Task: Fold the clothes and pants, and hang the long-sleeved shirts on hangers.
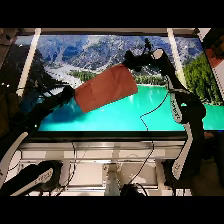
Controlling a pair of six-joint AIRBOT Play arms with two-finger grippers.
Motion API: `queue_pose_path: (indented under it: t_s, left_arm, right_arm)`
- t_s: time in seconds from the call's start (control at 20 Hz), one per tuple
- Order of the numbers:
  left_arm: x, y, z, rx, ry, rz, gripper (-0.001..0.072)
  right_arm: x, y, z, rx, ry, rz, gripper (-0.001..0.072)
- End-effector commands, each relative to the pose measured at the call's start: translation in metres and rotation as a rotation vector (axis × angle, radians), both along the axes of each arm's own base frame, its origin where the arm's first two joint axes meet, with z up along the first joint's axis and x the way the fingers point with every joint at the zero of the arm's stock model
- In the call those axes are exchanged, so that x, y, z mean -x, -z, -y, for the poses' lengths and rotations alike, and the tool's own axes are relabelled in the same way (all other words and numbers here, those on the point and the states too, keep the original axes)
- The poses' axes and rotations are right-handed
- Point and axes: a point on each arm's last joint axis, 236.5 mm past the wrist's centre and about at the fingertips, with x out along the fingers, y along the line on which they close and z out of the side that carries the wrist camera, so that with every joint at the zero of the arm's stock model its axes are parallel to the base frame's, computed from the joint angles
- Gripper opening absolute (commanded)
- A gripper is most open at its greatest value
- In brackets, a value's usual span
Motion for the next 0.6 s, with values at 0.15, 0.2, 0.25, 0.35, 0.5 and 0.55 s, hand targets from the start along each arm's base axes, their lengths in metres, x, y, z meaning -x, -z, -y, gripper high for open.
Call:
queue_pose_path:
  t_s: [0.15, 0.2, 0.25, 0.35, 0.5, 0.55]
  left_arm:
    - [-0.015, -0.004, -0.017, -0.002, -0.093, 0.052, 0.0587]
    - [-0.017, -0.007, -0.021, -0.006, -0.104, 0.064, 0.0586]
    - [-0.018, -0.013, -0.025, -0.003, -0.112, 0.078, 0.0586]
    - [-0.022, -0.041, -0.031, 0.001, -0.117, 0.132, 0.0585]
    - [-0.021, -0.092, -0.03, 0.011, -0.078, 0.212, 0.0585]
    - [-0.018, -0.109, -0.026, 0.021, -0.054, 0.231, 0.0584]
  right_arm:
    - [-0.015, 0.001, 0.023, -0.029, 0.073, -0.005, 0.042]
    - [-0.012, 0.001, 0.031, -0.028, 0.062, -0.023, 0.0449]
    - [-0.007, 0.001, 0.041, -0.013, 0.036, -0.036, 0.054]
    - [0.007, 0.003, 0.074, 0.014, -0.023, -0.077, 0.0617]
    - [0.059, 0.023, 0.118, 0.018, -0.158, -0.257, 0.0695]
    - [0.077, 0.029, 0.125, 0.015, -0.215, -0.307, 0.0695]
